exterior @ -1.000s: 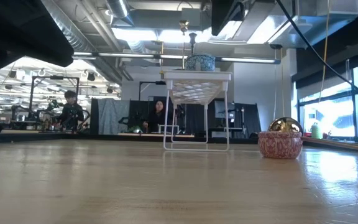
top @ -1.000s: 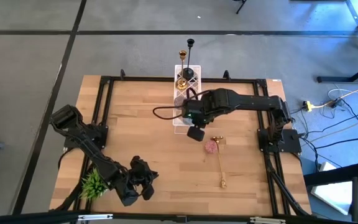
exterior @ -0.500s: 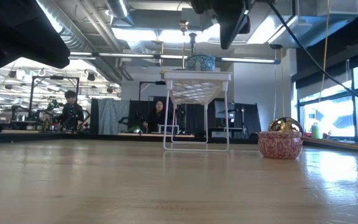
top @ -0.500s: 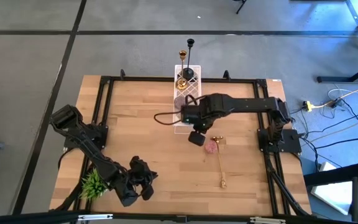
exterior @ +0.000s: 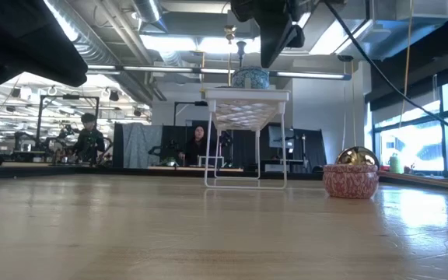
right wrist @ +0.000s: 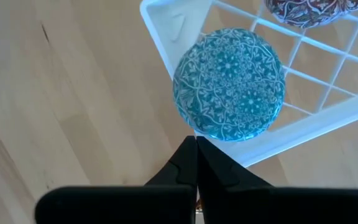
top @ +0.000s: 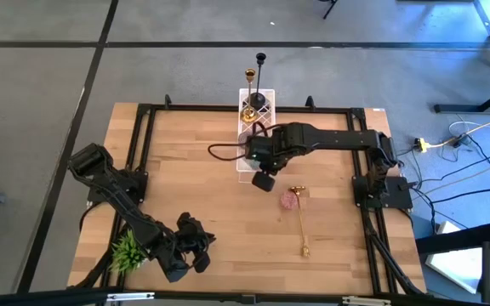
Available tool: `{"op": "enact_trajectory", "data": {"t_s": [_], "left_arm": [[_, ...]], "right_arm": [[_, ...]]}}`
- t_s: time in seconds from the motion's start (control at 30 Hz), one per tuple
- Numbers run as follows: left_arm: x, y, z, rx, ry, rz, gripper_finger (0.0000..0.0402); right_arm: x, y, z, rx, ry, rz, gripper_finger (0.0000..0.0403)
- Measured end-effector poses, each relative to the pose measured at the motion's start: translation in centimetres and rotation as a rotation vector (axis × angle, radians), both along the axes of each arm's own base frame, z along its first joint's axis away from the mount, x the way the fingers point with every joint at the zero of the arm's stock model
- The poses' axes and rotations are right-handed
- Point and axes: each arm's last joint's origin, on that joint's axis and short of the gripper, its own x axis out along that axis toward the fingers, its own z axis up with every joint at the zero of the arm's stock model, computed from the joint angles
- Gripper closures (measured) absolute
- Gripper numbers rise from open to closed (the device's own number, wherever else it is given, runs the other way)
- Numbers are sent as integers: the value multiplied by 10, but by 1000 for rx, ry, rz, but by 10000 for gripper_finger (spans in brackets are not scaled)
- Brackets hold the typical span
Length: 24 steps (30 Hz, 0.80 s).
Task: Pick & Place candle stick holders
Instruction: Adjust the blue scented candle holder on the shelf
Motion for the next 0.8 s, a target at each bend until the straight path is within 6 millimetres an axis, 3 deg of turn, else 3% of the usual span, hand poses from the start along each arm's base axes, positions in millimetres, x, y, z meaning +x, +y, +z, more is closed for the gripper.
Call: {"op": "enact_trajectory", "data": {"t_s": [0.8], "left_arm": [[0, 0, 0, -6, -5, 8, 357]], "right_arm": [[5, -9, 1, -59, -50, -38, 403]]}}
